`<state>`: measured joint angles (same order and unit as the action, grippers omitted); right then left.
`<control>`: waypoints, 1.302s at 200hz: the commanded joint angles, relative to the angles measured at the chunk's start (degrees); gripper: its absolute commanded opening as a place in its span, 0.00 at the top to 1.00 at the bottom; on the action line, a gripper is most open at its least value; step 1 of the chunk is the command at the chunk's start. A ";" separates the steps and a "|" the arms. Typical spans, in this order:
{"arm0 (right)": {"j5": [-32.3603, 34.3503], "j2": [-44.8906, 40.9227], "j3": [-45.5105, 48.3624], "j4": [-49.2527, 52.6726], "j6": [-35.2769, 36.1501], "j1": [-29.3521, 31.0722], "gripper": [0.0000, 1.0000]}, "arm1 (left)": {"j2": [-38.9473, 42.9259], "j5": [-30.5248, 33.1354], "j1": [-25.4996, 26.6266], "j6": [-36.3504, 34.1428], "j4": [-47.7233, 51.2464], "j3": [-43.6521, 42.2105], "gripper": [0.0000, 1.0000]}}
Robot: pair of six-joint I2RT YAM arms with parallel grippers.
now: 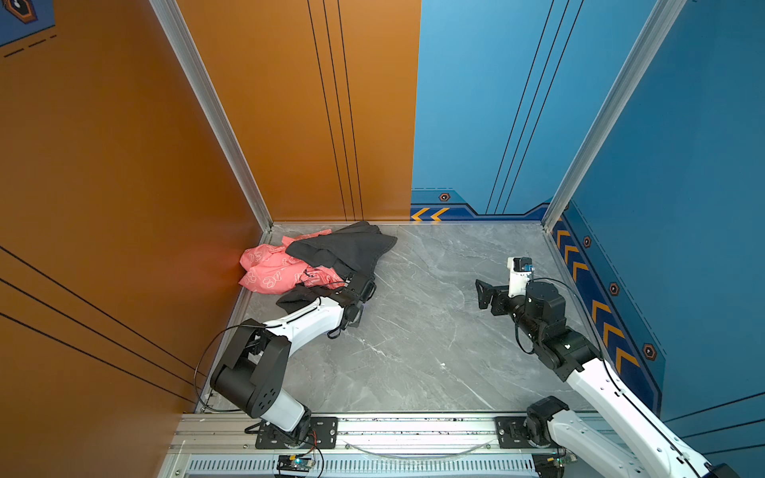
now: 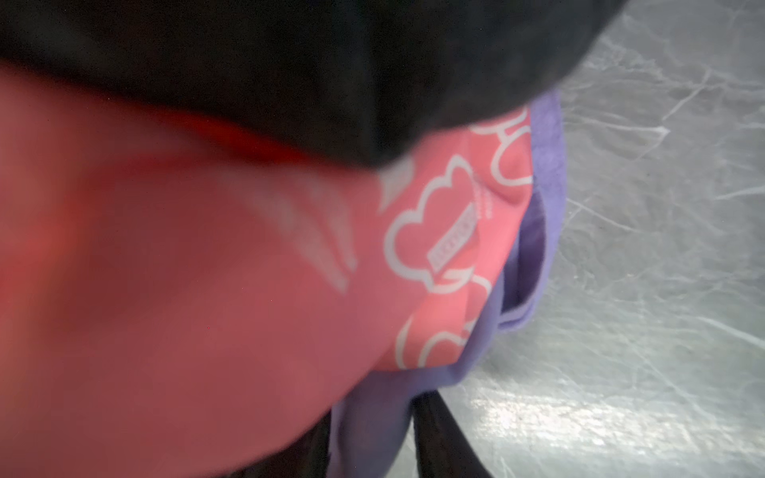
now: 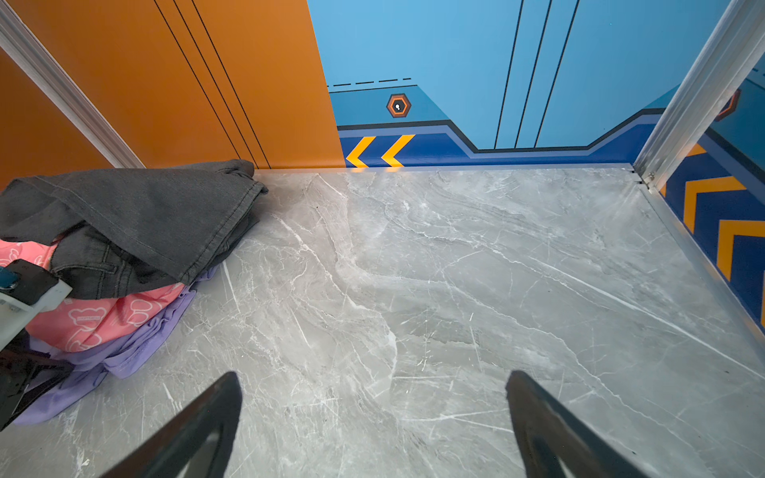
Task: Pick out a specific cloth from the pile
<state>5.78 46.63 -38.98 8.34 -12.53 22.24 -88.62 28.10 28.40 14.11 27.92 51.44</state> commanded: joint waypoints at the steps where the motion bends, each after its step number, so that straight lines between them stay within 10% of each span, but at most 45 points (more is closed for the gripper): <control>1: -1.12 -0.53 0.92 -0.98 -1.15 0.09 0.00 | -0.69 1.05 -0.37 -0.62 0.00 0.72 0.70; 83: -1.37 -0.47 1.01 -1.74 -1.11 0.00 0.00 | 1.08 -0.22 -0.81 -0.23 -2.06 -0.24 1.00; 260: -2.79 -0.83 -2.53 -2.41 -0.97 -0.09 0.00 | 23.90 -7.57 -2.12 -2.04 -9.73 3.98 1.00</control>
<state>4.29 46.22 -38.94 7.29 -12.99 22.24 -67.57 23.42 26.44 13.02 20.69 50.15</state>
